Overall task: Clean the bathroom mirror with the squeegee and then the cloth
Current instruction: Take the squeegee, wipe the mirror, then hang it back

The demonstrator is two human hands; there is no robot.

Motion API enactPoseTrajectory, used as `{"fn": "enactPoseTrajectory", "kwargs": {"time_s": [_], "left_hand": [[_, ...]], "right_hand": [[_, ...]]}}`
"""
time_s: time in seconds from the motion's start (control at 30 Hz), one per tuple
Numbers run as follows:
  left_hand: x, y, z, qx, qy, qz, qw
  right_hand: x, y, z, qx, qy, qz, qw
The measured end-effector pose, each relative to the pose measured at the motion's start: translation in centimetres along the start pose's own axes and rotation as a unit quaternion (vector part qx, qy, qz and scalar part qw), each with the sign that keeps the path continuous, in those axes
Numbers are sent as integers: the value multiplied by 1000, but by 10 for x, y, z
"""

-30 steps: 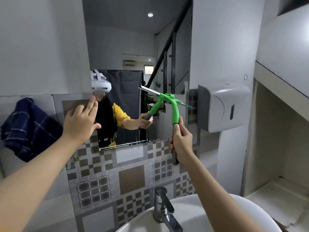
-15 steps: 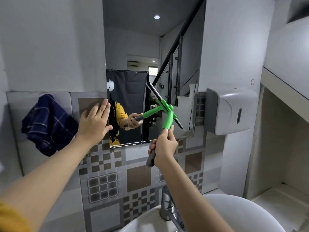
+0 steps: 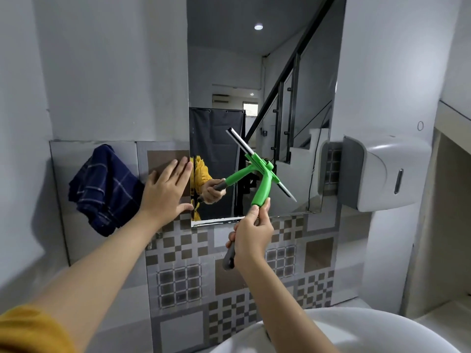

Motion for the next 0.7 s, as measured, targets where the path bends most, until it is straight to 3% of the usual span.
{"fn": "enactPoseTrajectory", "kwargs": {"time_s": [0.3, 0.7], "left_hand": [[-1, 3, -8, 18, -5, -5, 1000], [5, 7, -17, 35, -13, -13, 999]], "right_hand": [[18, 21, -4, -42, -54, -42, 997], [-5, -5, -3, -76, -162, -205, 962]]}}
Point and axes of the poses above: each hand's wrist, its own z-axis towards the middle knuckle, its own y-axis out of the palm, x = y × z, the point moved 9 cm from there along z, towards the middle knuckle, and after that the axes turned 9 degrees about y, right-handed, at the moved point
